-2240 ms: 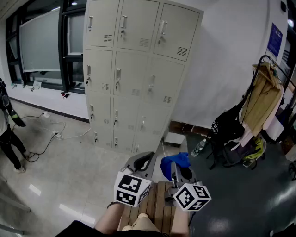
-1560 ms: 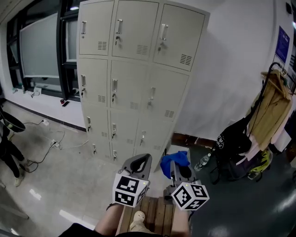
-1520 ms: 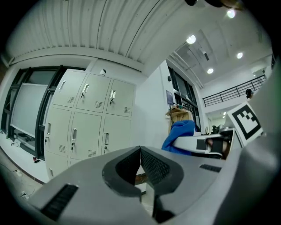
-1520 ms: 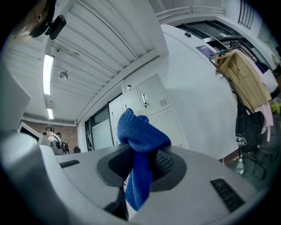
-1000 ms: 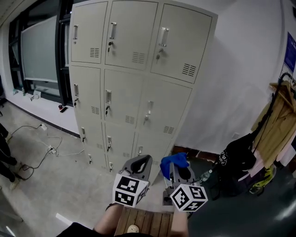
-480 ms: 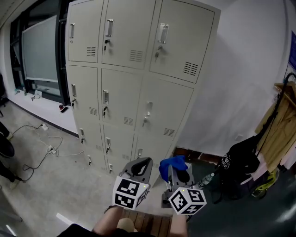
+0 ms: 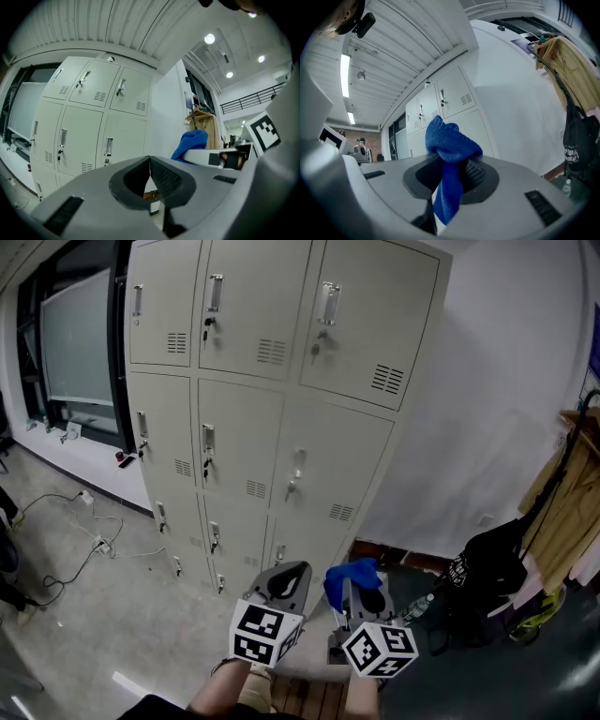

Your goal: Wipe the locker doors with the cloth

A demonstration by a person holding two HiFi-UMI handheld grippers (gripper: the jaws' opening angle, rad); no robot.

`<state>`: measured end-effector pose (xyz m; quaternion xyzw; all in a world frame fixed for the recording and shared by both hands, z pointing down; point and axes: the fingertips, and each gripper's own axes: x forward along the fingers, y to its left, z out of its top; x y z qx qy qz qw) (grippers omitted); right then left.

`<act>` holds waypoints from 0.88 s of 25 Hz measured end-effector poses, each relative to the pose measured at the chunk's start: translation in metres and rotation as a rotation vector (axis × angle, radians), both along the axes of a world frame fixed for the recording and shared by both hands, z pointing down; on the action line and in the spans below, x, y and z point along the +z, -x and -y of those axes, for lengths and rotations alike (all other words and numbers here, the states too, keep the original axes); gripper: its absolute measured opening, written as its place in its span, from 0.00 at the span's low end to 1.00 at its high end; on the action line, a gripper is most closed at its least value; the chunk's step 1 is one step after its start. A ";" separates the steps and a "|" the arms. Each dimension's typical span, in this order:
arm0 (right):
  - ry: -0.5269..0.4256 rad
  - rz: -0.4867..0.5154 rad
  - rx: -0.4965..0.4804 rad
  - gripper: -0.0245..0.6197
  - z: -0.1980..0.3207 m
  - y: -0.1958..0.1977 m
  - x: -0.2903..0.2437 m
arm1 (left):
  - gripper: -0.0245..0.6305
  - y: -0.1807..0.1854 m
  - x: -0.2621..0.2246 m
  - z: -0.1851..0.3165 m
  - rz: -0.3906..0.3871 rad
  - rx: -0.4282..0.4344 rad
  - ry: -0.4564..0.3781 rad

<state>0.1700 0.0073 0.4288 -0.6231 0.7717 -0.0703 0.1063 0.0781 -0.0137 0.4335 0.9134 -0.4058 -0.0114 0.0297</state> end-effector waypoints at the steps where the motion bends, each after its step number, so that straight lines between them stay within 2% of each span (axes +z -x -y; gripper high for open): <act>1: 0.004 -0.002 0.000 0.15 0.006 -0.001 0.001 | 0.05 -0.001 0.001 0.006 0.002 0.001 0.001; 8: 0.026 -0.035 0.031 0.15 0.066 -0.016 -0.004 | 0.05 -0.013 -0.003 0.068 -0.015 0.008 0.003; 22: -0.053 -0.008 0.129 0.15 0.221 -0.041 -0.059 | 0.05 -0.042 -0.059 0.233 -0.031 0.117 -0.047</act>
